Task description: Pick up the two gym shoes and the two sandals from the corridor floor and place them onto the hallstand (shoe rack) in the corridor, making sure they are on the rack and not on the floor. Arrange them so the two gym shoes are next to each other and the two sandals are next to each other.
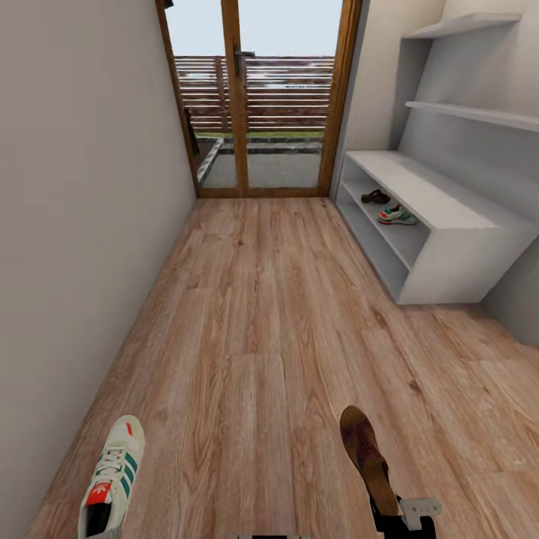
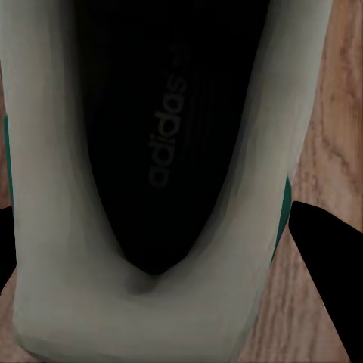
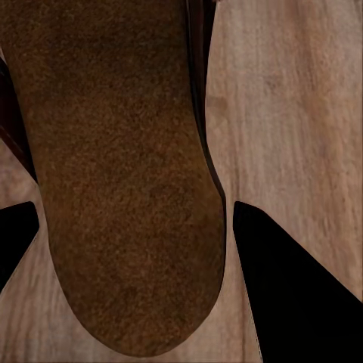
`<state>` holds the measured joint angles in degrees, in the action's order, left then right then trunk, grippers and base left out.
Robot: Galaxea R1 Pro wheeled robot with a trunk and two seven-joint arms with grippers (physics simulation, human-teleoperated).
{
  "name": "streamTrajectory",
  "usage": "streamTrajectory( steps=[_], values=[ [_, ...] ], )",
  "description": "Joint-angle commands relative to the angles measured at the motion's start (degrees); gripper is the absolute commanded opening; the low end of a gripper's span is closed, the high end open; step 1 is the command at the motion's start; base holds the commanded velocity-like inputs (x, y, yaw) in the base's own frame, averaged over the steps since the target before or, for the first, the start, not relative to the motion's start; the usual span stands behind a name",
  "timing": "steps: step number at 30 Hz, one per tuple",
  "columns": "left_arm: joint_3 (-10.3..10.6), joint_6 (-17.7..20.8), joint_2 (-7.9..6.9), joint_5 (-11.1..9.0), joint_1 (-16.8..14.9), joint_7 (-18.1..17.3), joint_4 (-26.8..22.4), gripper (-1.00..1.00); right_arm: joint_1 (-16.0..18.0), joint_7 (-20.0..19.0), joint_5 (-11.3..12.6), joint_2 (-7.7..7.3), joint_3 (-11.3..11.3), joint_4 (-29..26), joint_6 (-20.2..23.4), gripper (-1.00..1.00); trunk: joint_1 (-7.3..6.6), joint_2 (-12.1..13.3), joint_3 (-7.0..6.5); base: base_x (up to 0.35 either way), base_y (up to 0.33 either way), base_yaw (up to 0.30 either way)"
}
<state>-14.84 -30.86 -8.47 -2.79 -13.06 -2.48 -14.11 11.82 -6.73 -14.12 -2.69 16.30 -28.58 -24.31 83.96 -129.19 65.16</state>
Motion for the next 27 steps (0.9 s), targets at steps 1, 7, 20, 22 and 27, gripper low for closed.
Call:
streamTrajectory(
  steps=[1,7,20,22,27],
  values=[
    [-0.1,-0.16,-0.01,-0.29,-0.04,-0.24,0.05,-1.0,0.05,-0.56,-0.22,0.05,0.49,0.02,-0.21,-1.0,0.03,-0.01,0.04,0.338,0.0,0.0],
    [-0.1,-0.16,0.0,-0.29,-0.04,-0.24,0.05,-1.0,0.05,-0.56,-0.29,0.05,0.49,0.02,-0.21,-1.0,0.03,-0.01,0.04,0.338,0.0,0.0],
    [-0.1,-0.17,0.01,-0.29,-0.04,-0.24,0.05,-1.0,0.05,-0.57,-0.3,0.05,0.44,0.7,-0.19,-1.0,0.03,-0.01,0.04,0.338,0.0,0.0],
    [-0.1,-0.17,0.01,-0.29,-0.04,-0.24,0.05,-1.0,0.05,-0.59,-0.3,0.05,0.43,0.71,-0.18,-1.0,0.03,-0.01,0.04,0.338,0.0,0.0],
    [-0.1,-0.18,-0.01,-0.29,-0.04,-0.24,0.05,-1.0,0.05,-0.57,-0.3,0.05,0.47,0.72,-0.18,-1.0,0.03,-0.01,0.04,0.338,0.0,0.0]
  ],
)
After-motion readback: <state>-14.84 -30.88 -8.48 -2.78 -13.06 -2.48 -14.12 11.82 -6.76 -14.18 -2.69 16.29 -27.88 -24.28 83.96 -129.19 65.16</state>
